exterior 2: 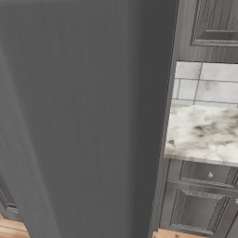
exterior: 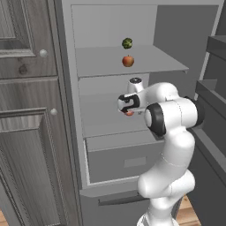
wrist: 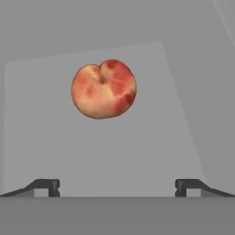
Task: Pick up the peach and apple from the fridge and place one fruit on each plate on the dining counter.
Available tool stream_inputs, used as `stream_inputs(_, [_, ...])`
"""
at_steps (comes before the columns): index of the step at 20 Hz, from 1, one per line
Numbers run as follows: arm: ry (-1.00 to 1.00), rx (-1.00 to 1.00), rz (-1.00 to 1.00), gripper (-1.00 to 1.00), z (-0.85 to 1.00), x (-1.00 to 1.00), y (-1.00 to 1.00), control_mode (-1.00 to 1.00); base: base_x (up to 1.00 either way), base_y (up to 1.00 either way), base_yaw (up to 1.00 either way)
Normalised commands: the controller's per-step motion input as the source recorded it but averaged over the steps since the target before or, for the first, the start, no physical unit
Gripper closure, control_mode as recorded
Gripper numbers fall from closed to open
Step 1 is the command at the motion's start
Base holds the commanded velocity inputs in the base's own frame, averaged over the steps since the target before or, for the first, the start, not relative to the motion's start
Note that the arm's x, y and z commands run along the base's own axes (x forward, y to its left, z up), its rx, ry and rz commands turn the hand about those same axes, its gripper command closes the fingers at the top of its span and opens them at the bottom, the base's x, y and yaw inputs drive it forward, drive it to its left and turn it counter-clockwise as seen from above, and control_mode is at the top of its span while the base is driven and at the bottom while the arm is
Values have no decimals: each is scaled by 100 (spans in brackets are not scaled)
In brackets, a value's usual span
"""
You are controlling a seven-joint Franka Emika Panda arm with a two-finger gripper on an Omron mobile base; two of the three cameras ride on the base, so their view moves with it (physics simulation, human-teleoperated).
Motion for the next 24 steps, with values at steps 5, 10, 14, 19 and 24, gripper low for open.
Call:
stream_inputs(5, [0,0,0,-100,-11,24,0,-100,0,0,0])
stream_inputs(10, [0,0,0,-100,-11,20,0,-100,0,0,0])
stream_inputs(14, [0,0,0,-100,-10,20,0,-100,0,0,0])
stream_inputs(19, [0,0,0,-100,-9,22,0,-100,0,0,0])
stream_inputs(24, [0,0,0,-100,-11,23,0,-100,0,0,0])
